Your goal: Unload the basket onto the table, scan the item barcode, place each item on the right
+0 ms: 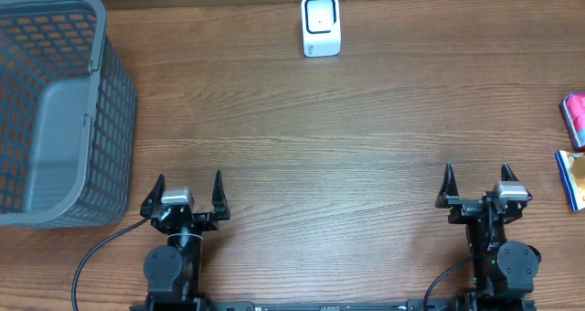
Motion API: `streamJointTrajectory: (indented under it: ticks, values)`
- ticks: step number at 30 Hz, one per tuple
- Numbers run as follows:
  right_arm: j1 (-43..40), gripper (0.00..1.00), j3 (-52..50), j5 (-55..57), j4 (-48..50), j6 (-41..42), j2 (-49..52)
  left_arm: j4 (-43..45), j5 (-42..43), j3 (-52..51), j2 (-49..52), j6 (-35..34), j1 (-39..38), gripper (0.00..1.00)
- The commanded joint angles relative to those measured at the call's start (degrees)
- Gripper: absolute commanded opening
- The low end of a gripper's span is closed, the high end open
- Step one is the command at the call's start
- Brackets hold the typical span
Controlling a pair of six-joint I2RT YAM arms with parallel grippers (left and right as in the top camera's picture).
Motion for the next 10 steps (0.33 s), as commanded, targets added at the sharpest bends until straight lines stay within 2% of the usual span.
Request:
streamJointTrajectory:
  ticks: [1,10]
  values:
    - [0.33,1.0,-0.61,-0.02,0.33,-0.04,-0.57,0.44,0.72,-0.72,-0.7,0.44,0.24,1.0]
    - [0.33,1.0,-0.61,-0.02,0.33,-0.04,-0.57,0.44,0.72,-0.72,-0.7,0.44,0.24,1.0]
